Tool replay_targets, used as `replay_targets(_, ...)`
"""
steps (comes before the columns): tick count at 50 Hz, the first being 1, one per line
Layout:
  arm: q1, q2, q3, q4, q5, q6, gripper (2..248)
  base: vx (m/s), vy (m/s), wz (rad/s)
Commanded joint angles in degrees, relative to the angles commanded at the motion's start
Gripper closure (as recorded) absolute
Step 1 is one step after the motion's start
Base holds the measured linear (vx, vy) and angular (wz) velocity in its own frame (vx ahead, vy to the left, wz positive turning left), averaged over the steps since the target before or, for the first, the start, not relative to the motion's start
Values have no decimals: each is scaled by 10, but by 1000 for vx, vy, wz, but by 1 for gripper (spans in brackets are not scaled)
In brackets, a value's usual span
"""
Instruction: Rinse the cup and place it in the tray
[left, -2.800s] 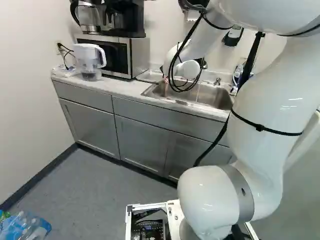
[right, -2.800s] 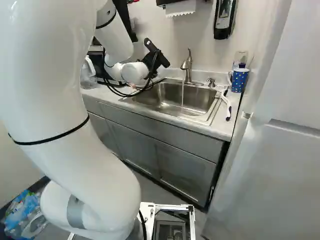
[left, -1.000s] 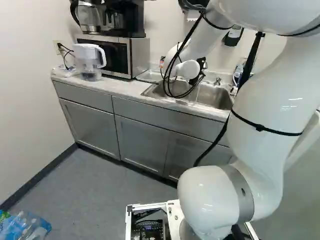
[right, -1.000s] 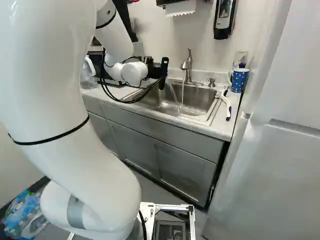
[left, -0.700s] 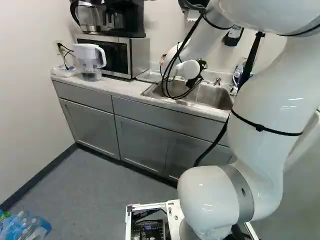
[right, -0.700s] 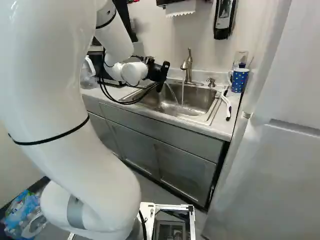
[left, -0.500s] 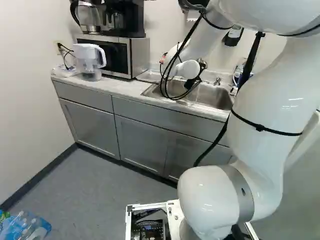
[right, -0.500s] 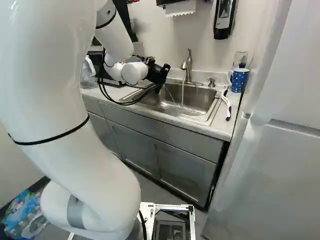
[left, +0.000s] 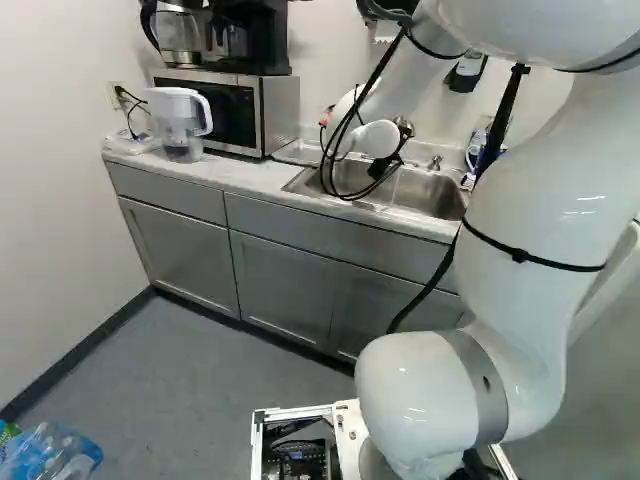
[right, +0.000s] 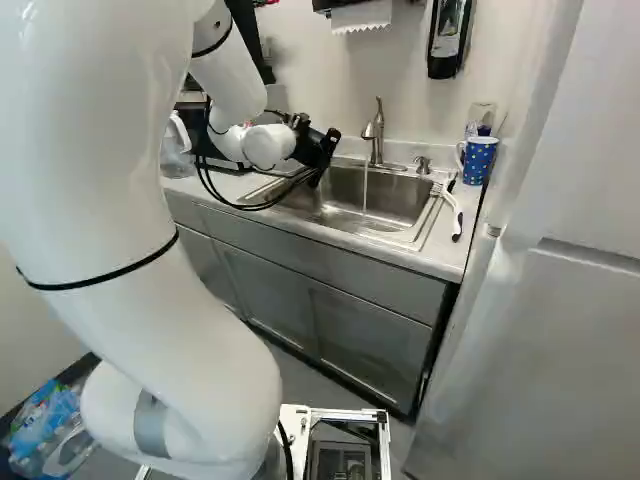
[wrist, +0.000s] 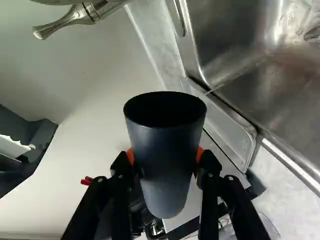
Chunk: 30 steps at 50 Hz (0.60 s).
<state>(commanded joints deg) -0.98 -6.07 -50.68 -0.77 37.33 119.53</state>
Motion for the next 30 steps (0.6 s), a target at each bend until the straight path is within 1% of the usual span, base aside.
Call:
replay_targets(21, 0, 0, 0, 0, 0, -1, 125, 0, 0, 0)
replay_targets(25, 0, 0, 0, 0, 0, -14, 125, 0, 0, 0)
replay_targets(30, 0, 0, 0, 0, 0, -39, 125, 0, 0, 0)
